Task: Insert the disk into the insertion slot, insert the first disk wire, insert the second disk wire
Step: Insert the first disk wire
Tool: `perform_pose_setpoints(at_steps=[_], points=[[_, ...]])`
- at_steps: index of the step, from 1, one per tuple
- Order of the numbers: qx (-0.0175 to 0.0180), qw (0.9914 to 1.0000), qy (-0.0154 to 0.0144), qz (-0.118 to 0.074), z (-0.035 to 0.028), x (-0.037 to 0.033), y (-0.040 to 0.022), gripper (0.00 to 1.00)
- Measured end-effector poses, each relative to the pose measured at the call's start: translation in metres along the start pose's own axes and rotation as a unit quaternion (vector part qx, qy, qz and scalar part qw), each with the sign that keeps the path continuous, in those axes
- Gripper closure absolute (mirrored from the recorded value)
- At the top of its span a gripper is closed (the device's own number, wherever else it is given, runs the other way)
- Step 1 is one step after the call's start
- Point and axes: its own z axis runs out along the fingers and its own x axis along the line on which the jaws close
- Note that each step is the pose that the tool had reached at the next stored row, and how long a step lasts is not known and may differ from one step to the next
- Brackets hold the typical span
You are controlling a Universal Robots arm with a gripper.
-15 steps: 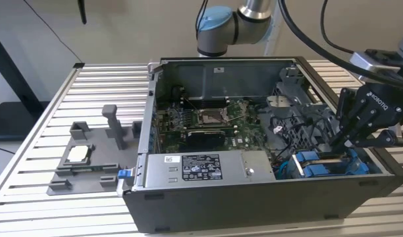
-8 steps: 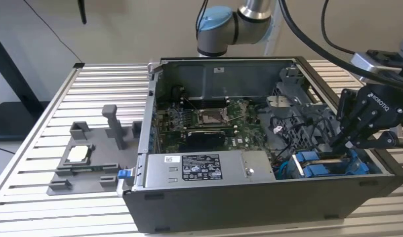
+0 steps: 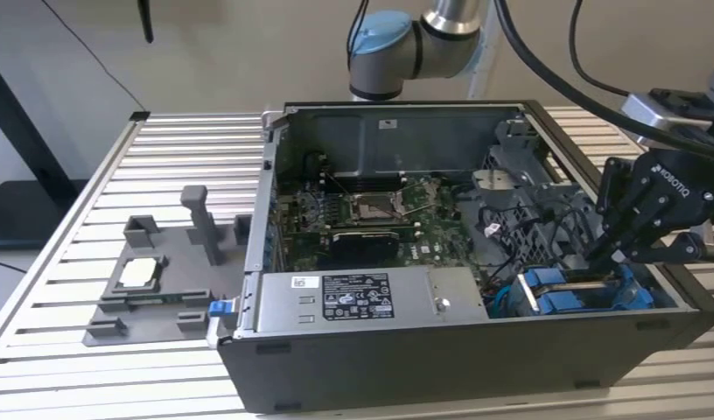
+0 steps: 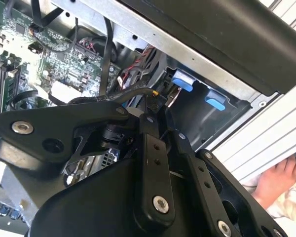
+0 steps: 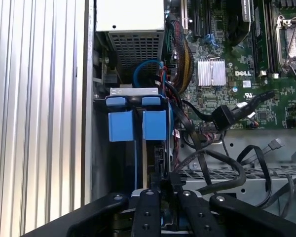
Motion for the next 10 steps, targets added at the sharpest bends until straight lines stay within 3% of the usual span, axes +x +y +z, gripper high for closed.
perform_pose_setpoints(at_steps=[10], points=[[0.001,1.0,-0.0008,0.0,-0.0001,-0.0008,-0.0003,0.81]])
